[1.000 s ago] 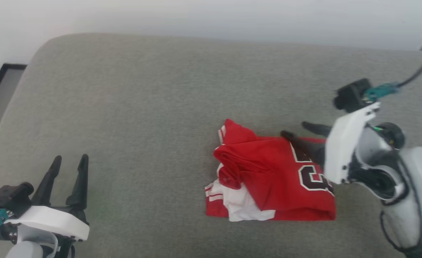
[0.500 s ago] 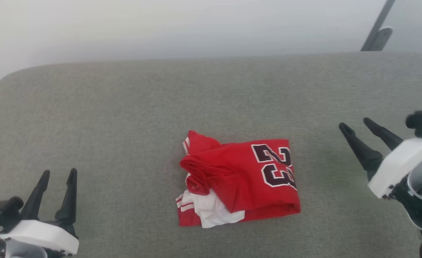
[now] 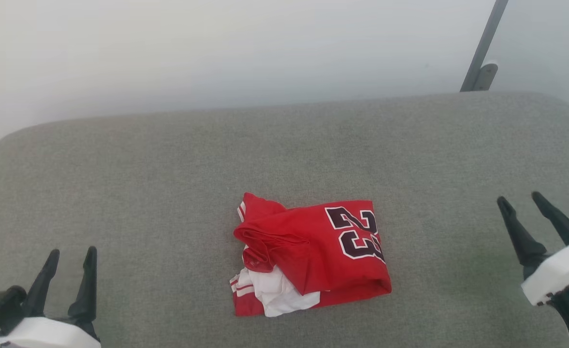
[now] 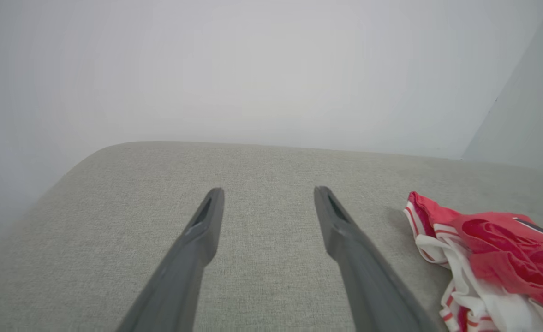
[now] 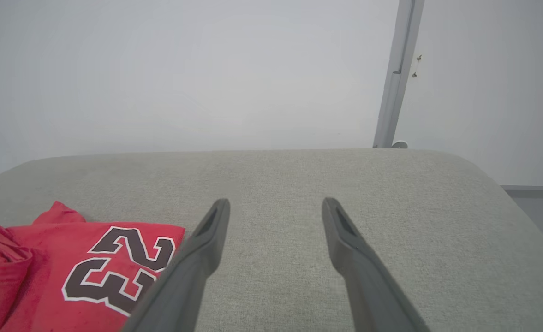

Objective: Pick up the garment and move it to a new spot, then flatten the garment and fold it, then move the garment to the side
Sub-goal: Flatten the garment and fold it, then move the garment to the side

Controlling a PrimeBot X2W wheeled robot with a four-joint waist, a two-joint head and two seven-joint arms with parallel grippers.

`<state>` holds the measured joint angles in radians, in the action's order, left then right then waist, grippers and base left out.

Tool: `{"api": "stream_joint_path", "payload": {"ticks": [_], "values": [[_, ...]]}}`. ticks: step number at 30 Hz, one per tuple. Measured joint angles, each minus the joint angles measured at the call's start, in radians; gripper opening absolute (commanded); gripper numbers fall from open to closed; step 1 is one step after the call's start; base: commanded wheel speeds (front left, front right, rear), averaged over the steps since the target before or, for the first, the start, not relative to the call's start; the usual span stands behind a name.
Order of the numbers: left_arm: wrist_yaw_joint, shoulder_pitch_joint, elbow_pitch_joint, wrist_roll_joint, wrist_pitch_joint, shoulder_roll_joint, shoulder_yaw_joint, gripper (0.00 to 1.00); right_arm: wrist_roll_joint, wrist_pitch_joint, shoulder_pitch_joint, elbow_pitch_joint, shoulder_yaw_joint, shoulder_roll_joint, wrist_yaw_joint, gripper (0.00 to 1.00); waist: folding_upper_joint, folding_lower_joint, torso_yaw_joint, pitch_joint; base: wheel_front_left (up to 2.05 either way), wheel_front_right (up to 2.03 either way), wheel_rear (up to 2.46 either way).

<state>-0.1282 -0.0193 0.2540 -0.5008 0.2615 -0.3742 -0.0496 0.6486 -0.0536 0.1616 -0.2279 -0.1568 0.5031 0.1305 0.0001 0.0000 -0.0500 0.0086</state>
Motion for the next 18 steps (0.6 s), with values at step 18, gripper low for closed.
{"api": "stream_joint_path", "payload": {"ticks": [18], "values": [[0.0,-0.036,-0.016,0.028,0.0,0.018,-0.064,1.0,0.016,-0.091,-0.051,-0.04,0.005,-0.006,0.0,1.0,0.0,0.0,0.008,-0.019,0.0,0.0,0.0]]}}
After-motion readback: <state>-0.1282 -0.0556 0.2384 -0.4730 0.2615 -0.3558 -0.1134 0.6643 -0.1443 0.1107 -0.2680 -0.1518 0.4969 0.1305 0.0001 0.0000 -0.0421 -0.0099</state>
